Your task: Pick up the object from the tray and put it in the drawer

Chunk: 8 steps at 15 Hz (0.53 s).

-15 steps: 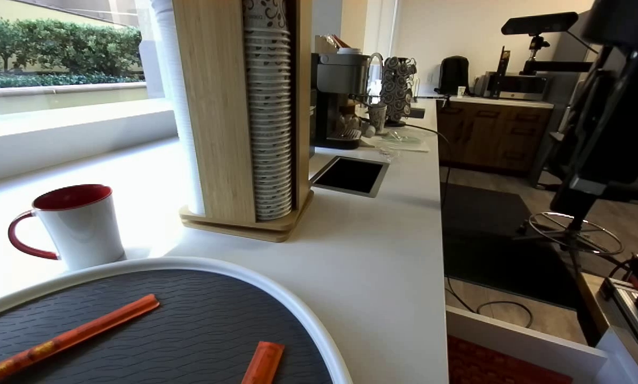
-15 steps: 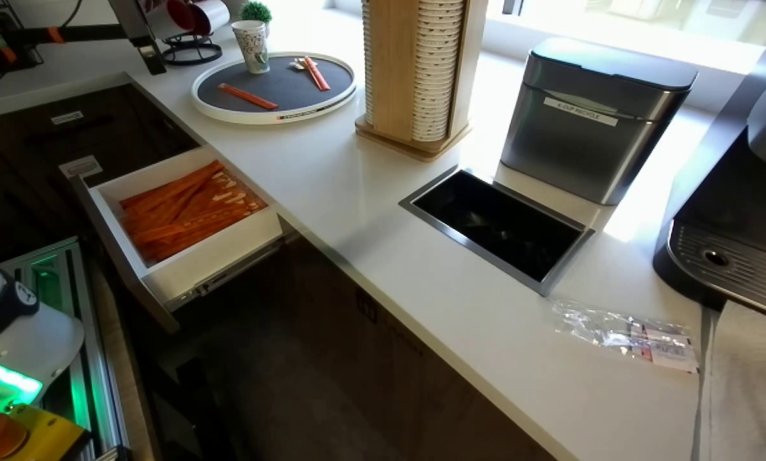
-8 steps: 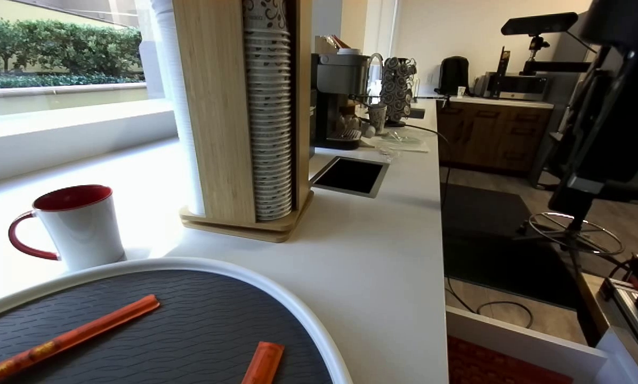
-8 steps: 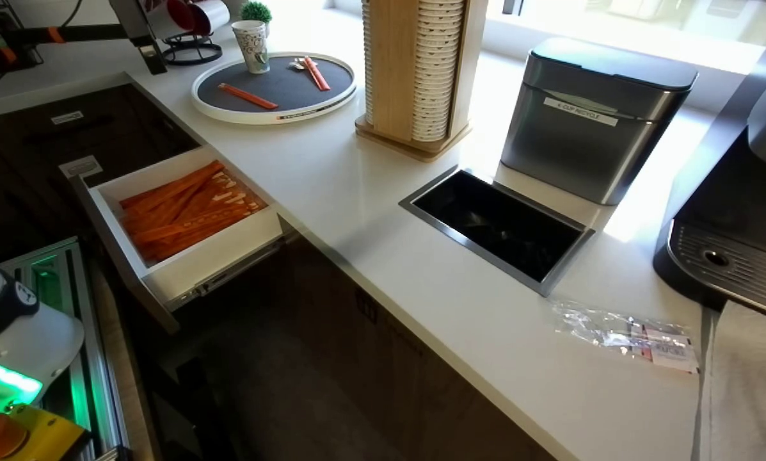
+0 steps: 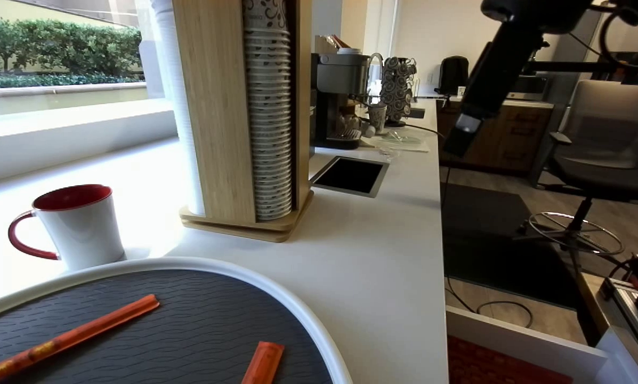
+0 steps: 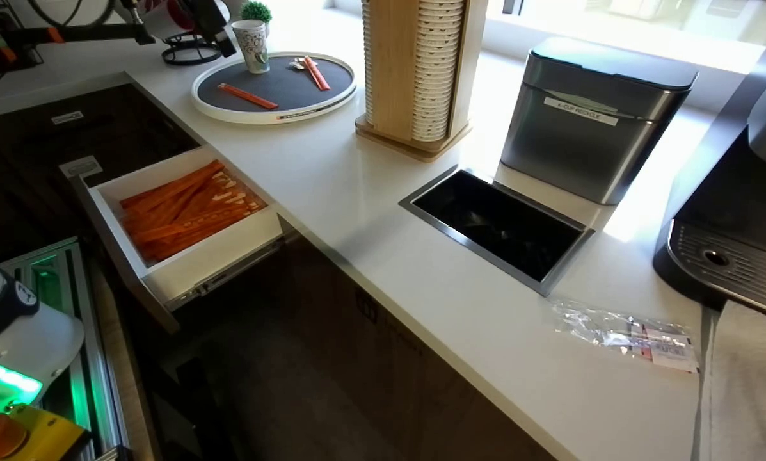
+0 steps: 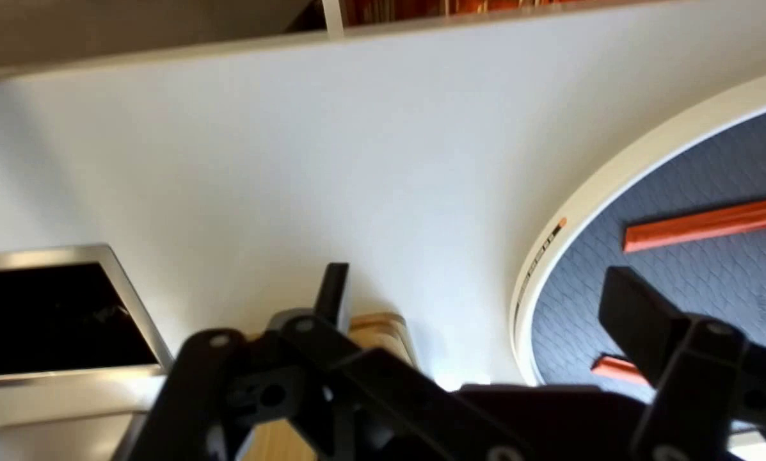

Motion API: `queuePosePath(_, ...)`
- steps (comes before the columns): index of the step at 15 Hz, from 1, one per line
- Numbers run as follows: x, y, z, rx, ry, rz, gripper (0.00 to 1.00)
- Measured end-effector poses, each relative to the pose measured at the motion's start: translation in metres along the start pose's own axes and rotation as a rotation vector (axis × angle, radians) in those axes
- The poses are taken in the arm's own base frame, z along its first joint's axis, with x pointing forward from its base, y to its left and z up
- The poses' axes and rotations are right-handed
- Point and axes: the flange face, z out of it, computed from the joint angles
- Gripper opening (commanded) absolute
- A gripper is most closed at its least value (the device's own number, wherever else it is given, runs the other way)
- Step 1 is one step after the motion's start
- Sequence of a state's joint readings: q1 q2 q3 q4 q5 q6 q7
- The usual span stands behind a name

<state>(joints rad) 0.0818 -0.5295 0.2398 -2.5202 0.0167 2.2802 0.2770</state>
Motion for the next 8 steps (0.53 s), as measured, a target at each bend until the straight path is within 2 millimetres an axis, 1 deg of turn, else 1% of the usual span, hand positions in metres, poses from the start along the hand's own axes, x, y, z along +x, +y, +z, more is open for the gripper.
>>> queuePosePath(1, 0.006, 0.005, -0.001, 0.021, 0.033, -0.039, 1.00)
queuePosePath(3, 0.013, 0.007, -0.003, 0.040, 0.076, -0.137, 1.00)
queuePosePath(8, 0.018, -0.008, -0.019, 0.018, 0.126, -0.403, 1.00)
